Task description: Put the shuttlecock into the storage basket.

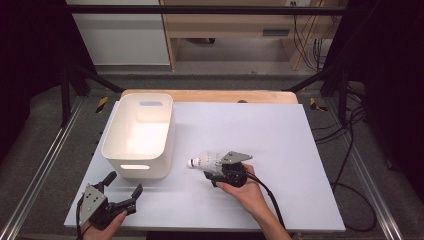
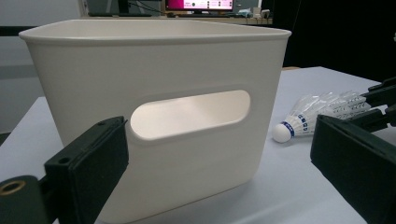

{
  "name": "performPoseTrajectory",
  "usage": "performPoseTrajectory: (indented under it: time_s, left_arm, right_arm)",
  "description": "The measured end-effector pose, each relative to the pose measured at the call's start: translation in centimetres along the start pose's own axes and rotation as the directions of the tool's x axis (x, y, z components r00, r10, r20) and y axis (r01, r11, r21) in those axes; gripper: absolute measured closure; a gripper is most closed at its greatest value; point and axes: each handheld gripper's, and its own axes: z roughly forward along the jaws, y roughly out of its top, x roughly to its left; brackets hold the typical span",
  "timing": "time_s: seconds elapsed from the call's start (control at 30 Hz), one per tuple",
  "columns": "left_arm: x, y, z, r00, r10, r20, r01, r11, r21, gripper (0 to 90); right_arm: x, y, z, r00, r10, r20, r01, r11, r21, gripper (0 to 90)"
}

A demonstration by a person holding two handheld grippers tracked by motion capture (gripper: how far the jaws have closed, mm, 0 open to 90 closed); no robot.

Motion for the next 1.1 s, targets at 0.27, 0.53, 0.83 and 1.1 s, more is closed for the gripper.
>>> performPoseTrajectory:
  time_s: [0.27,0.53,0.83,1.1]
  left_arm:
    - [0.0,0.0,0.0,1.0000,-0.001,0.002,0.001,1.0000,0.001,4.3]
    - [0.0,0.0,0.1,1.0000,-0.002,0.003,0.002,1.0000,0.002,4.3]
    - [0.0,0.0,0.0,1.0000,0.001,0.006,-0.001,1.0000,0.001,4.4]
    - [0.0,0.0,0.0,1.0000,-0.004,0.003,0.004,1.0000,0.000,4.4]
  right_arm:
    - [0.1,0.3,0.4,0.9998,-0.021,0.001,0.021,1.000,-0.017,55.4]
    - [-0.2,0.3,1.0,0.9990,-0.031,0.032,0.032,0.999,-0.012,67.5]
    - [-0.3,0.3,0.7,0.9983,-0.046,0.035,0.047,0.999,-0.020,84.7]
    - [-0.7,0.6,0.0,0.9993,-0.036,0.009,0.036,0.999,-0.027,88.1]
